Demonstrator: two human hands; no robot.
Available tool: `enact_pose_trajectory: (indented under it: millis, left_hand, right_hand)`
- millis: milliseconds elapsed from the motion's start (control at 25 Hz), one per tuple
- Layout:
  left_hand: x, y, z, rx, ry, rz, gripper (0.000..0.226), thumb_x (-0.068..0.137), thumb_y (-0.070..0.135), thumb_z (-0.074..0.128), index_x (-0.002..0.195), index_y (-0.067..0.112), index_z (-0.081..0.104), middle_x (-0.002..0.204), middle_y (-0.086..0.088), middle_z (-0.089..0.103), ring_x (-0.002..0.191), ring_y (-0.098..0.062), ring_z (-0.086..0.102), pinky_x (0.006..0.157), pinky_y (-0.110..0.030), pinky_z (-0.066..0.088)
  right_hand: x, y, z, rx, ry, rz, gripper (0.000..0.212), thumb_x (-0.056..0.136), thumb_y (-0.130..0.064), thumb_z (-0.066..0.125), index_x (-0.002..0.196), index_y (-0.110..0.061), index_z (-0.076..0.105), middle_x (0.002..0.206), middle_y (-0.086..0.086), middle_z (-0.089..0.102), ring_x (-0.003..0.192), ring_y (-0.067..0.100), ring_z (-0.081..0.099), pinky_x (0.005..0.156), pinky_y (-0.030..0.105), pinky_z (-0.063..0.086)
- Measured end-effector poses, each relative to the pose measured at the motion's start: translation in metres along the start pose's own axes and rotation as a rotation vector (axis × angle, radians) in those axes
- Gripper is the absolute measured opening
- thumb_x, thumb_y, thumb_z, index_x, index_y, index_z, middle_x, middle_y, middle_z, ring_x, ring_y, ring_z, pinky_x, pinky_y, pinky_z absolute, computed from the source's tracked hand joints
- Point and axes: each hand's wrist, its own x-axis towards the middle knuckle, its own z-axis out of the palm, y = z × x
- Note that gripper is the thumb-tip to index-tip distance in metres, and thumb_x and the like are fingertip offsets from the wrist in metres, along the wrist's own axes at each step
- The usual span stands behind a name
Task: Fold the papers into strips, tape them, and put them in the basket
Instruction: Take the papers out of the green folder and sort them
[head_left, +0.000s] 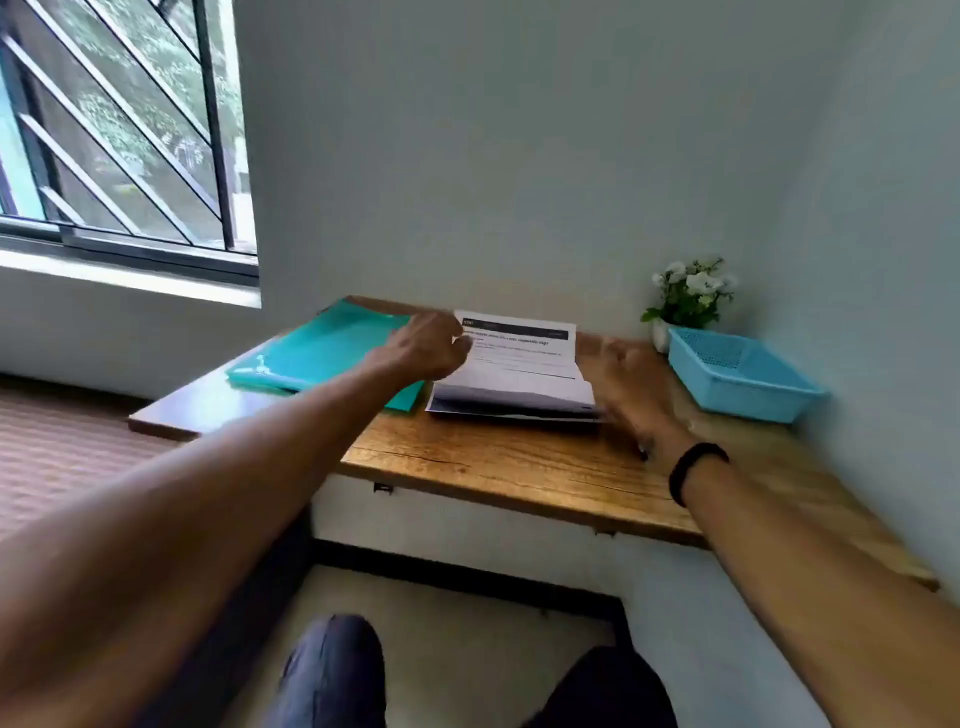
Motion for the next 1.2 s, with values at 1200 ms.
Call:
enact_pose_trajectory:
  millis: [1200]
  left_hand:
    - [0.092,-0.114,0.051,-0.032,-0.047,0.023,0.032,0.107,0.033,0.043,0.12,0.023,0.07,0.125,-0.007,0.066,0.118,-0.03,0.058,0.101,-0.05,0.049]
  right_hand:
    - [0.114,0.051,0.084,0.316,-0.019,0.295,0.054,0.085,-0.035,0.083,0.131,-0.015,0.066,0.121,0.005,0.072,0.106,0.024,0.07,0.097,0.041,0.057]
